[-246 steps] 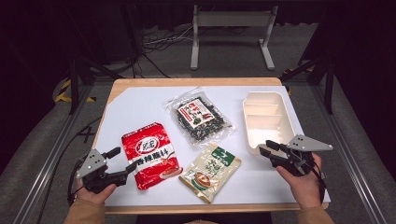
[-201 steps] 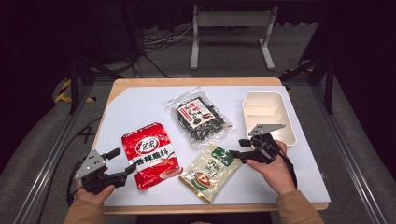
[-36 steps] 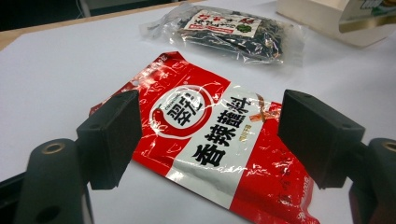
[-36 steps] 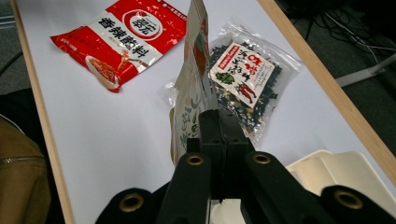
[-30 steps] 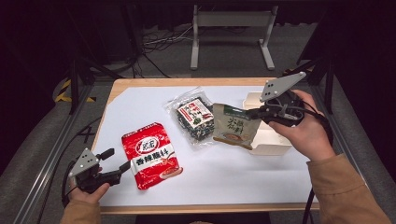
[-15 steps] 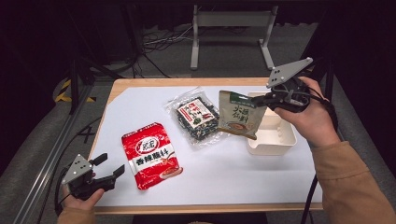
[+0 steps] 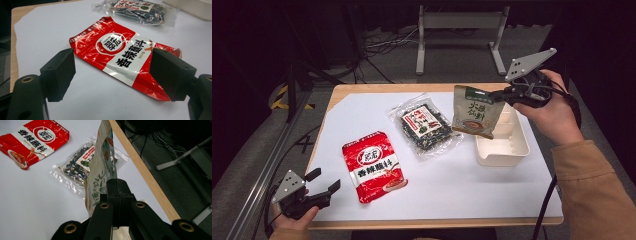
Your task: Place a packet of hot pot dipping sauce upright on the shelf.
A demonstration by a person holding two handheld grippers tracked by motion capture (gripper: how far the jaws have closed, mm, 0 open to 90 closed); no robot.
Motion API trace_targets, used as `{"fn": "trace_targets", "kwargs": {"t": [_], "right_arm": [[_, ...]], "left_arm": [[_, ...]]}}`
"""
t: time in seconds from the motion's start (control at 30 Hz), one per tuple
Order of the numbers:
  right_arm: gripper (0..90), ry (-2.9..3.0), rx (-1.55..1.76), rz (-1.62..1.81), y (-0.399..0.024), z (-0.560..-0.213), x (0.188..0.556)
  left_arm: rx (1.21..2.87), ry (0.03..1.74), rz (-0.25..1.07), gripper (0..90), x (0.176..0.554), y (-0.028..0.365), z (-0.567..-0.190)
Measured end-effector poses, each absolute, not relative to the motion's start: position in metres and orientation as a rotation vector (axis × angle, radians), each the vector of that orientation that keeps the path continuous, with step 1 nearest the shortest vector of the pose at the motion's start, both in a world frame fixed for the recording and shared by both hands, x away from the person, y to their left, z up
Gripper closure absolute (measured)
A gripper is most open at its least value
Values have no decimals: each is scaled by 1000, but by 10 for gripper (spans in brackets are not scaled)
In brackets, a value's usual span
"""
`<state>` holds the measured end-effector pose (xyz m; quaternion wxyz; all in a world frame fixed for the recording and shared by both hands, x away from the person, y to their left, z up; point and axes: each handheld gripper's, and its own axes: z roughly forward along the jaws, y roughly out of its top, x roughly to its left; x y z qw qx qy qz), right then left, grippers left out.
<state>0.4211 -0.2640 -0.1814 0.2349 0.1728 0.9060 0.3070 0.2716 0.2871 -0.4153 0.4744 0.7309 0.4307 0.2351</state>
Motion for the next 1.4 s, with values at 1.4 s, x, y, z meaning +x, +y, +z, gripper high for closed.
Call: {"fn": "trace_targets", "kwargs": {"t": [1.4], "right_arm": [[900,2432,398,757,-311,-178,496]], "left_arm": [[1815,1104,567,211,290,282,-423]]}}
